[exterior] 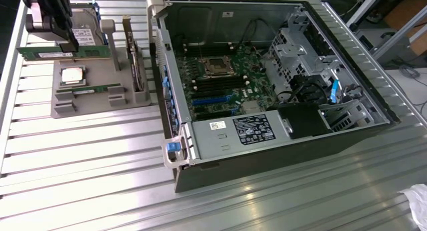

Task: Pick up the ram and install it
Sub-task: 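Pick up the ram and move it above insertion slot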

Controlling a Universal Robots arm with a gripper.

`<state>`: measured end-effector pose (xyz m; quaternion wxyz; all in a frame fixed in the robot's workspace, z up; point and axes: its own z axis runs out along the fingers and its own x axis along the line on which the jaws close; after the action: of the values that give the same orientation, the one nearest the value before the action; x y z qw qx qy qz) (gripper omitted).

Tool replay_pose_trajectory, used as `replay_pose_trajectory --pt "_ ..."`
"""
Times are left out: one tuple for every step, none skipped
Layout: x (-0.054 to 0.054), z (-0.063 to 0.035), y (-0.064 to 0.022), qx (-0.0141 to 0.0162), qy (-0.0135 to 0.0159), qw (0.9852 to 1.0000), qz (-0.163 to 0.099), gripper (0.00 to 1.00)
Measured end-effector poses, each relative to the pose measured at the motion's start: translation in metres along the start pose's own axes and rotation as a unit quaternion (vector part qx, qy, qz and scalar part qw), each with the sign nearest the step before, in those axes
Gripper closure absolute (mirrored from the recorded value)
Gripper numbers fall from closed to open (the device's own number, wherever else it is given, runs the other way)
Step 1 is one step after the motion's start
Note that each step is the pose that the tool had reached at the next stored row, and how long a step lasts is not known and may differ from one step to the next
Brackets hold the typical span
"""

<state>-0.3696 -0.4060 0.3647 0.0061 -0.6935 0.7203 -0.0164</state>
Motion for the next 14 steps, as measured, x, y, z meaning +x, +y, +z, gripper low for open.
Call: replay_pose_trajectory --pt "0.0 -0.0003 0.0 0.0 0.0 1.0 0.0 0.88" --pt "0.0 -0.001 0.0 0.0 0.0 1.0 0.0 0.88" --pt "0.0 -0.0016 0.0 0.0 0.0 1.0 0.0 0.88" --pt "0.0 -0.0025 -0.0001 0.0 0.0 1.0 0.0 0.88" --pt "0.0001 -0.0032 -0.0001 0.0 0.0 1.0 0.0 0.88" --pt "0.0001 -0.004 -0.0001 0.0 0.0 1.0 0.0 0.88" --pt "0.0001 -0.0049 -0.0002 0.0 0.0 1.0 0.0 0.88" --pt "0.0001 -0.0058 -0.0002 0.0 0.0 1.0 0.0 0.88" --pt "0.0001 -0.0065 -0.0002 0.0 0.0 1.0 0.0 0.88" --pt "0.0001 -0.0076 -0.0002 0.0 0.0 1.0 0.0 0.88" --pt "0.0001 -0.0084 -0.0003 0.0 0.0 1.0 0.0 0.88" --pt "0.0001 -0.009 -0.0003 0.0 0.0 1.0 0.0 0.88" --pt "0.0001 -0.0095 -0.0003 0.0 0.0 1.0 0.0 0.88" --pt "0.0001 -0.01 -0.0003 0.0 0.0 1.0 0.0 0.88"
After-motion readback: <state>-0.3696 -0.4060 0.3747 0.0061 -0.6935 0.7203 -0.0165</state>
